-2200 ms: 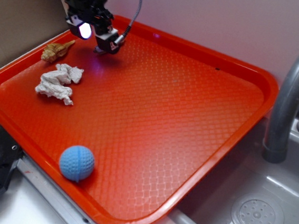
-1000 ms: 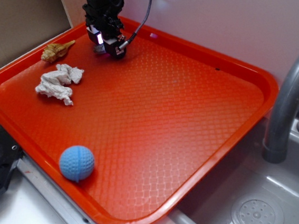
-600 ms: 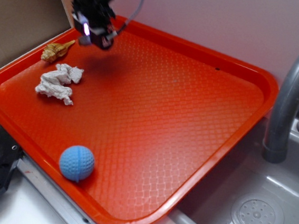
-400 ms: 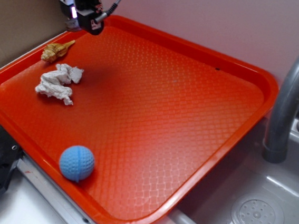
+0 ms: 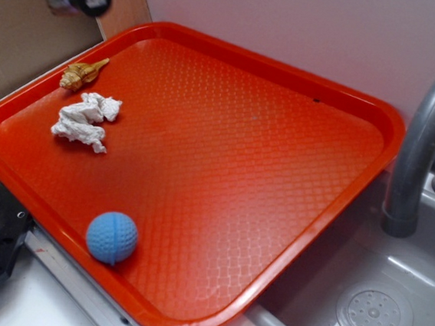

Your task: Grab the wood chip.

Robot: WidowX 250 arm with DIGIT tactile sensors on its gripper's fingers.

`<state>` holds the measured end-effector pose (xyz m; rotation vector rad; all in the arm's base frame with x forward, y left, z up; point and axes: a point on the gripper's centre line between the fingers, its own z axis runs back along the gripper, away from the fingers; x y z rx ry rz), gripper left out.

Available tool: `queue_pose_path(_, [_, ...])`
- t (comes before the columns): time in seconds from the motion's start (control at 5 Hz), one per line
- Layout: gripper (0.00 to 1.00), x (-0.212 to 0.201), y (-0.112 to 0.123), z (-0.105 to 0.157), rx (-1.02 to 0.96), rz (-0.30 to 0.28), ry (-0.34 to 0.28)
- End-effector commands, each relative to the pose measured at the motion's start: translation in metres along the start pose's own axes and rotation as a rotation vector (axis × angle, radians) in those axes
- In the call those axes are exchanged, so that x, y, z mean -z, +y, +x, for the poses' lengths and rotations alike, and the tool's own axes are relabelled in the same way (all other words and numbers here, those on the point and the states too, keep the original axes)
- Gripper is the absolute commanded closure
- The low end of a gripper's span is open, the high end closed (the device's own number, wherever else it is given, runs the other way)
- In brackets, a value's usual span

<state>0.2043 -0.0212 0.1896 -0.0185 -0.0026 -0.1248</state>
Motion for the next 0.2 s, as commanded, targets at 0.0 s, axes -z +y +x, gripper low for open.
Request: queue_pose_path(0.0, [1.00,-0.0213,0.0108,0.0036,0.053,-0.018,-0.061])
